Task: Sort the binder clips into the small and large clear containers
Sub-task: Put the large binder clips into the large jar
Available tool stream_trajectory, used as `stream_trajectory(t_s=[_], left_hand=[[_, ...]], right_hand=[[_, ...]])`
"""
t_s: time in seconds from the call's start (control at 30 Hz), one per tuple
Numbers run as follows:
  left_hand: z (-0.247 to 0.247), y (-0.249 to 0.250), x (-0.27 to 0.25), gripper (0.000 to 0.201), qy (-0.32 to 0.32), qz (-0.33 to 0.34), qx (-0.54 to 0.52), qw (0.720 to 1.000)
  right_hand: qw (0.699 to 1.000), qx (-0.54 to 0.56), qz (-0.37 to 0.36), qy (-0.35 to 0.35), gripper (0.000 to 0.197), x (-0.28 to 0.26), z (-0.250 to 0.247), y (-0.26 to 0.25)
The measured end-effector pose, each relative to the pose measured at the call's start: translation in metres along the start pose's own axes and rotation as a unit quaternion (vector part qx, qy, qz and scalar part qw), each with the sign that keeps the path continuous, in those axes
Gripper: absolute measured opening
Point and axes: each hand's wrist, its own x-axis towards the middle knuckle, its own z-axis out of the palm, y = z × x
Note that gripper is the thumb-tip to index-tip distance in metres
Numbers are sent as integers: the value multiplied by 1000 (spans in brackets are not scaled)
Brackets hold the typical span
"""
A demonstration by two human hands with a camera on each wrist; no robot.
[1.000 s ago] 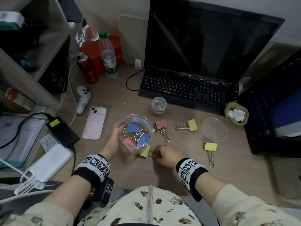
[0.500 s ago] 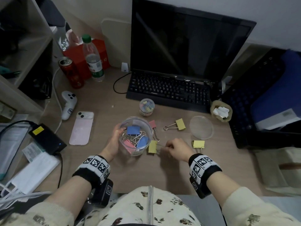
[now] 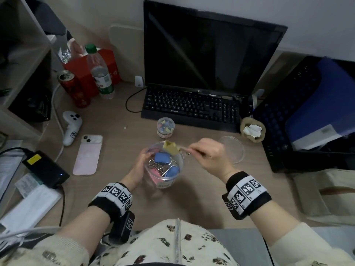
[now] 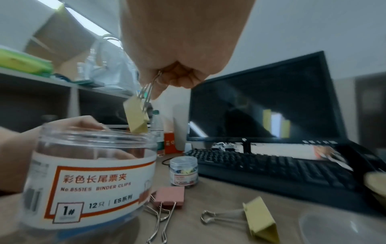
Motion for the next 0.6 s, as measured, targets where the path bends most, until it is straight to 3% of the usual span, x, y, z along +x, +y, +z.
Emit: stream_trajectory(t_s=[0.1,0.17,0.27,0.33,0.47,0.57,0.6], left_hand=[[6,3,-1,51,-42,-17,18,999],[10,5,-1,56,-66,-23,18,997],[17,11,1,43,-72,1,20,997],[20,14,6,39,-67,6,17,998],[19,14,13,69,-72,9,6,997],[20,16,20,46,-99,15,5,995],[21,16,23,47,-100,12,7,995]], right_hand=[[993,-61,-83,-51,19,6,12,-8],[988,-85,-111,-73,21,10,18,-13],[969,-124,-164,-136,6,10,27,-18],[963,-137,-165,-166,14,9,30,-21],[959,-126,-142,-209,25,9,30,-14],[951,-142,-119,-248,45,5,27,-5],[950,-141,-110,-257,45,3,25,-3]])
